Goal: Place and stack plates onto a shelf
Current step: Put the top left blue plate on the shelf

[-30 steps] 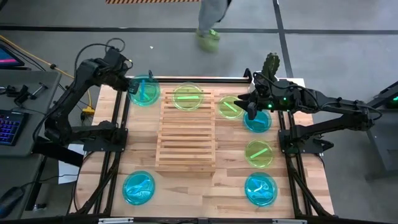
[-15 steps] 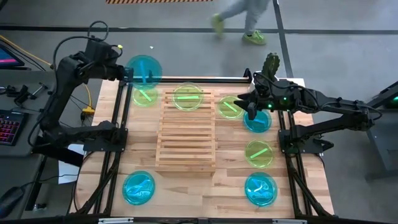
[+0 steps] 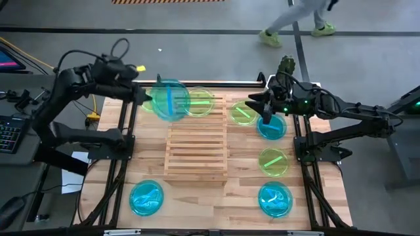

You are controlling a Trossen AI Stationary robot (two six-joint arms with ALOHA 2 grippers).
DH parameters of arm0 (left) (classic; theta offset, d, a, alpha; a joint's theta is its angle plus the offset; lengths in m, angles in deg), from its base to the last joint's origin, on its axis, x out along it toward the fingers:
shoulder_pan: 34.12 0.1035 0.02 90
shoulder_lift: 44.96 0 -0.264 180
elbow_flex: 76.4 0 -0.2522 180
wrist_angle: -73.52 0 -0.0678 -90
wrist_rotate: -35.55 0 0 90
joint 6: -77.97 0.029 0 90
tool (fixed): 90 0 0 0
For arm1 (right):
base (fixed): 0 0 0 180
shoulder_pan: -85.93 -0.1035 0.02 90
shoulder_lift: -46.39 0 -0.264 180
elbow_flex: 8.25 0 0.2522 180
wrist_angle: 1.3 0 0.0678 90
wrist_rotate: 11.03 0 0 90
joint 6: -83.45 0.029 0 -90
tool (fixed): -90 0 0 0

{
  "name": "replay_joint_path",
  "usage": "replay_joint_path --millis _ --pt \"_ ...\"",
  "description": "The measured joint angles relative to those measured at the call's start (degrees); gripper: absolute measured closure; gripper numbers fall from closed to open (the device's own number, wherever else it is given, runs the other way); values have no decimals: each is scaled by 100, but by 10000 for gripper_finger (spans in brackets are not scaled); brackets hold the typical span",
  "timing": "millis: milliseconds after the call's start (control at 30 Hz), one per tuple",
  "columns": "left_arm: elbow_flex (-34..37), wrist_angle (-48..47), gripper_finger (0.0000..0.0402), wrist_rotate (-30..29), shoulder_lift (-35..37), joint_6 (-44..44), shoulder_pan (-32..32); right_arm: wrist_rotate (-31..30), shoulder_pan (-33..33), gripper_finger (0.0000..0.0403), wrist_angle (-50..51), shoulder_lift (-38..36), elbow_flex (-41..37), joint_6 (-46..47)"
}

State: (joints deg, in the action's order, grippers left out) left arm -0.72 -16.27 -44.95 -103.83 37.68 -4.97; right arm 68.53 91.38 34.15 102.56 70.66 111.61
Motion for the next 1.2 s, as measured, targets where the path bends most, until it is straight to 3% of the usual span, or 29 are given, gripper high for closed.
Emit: replay_joint_path --millis 300,533,933,1067,1200 --pt "0 583 401 -311 -539 -1385 -2067 165 0 210 -7 0 0 -11" --pt "0 652 401 -530 -1254 -1986 -3068 192 1 210 -7 0 0 -29" --pt "0 488 401 -1164 -1984 -2114 -3262 232 0 210 36 0 0 -532" --pt "6 138 401 -1149 -2098 -2086 -3070 230 0 210 135 0 0 -575" --pt "174 372 401 -810 -2105 -2064 -2795 230 2 210 237 0 0 -614"
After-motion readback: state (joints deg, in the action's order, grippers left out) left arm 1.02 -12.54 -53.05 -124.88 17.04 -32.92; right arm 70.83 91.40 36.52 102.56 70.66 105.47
